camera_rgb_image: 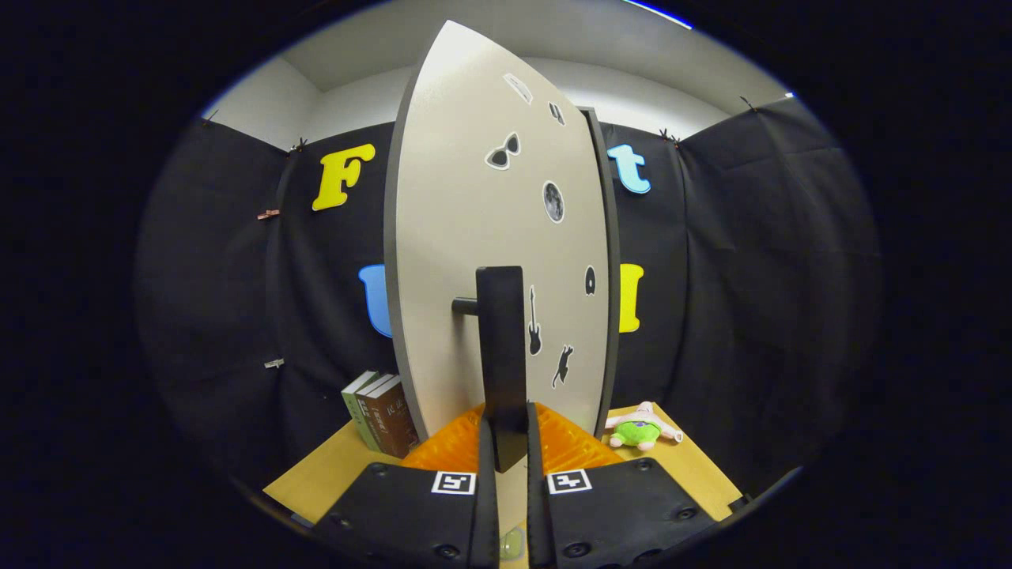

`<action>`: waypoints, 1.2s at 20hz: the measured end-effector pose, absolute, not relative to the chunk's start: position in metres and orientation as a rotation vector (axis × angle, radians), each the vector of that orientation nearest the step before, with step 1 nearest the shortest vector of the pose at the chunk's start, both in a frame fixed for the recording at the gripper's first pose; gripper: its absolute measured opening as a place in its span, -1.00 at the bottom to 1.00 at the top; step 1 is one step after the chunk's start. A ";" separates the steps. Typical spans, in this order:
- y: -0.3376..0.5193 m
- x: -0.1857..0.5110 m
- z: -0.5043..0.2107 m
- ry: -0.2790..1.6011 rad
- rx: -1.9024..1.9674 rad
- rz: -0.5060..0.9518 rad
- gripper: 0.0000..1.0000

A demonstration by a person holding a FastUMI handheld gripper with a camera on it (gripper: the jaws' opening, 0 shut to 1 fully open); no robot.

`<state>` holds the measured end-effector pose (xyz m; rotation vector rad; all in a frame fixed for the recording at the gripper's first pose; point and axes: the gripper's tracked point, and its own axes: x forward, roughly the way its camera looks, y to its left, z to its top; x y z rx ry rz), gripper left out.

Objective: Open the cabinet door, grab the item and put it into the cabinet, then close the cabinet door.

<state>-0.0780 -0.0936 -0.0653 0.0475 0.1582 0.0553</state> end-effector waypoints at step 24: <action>-0.253 -0.149 -0.042 0.081 -0.024 -0.277 -0.77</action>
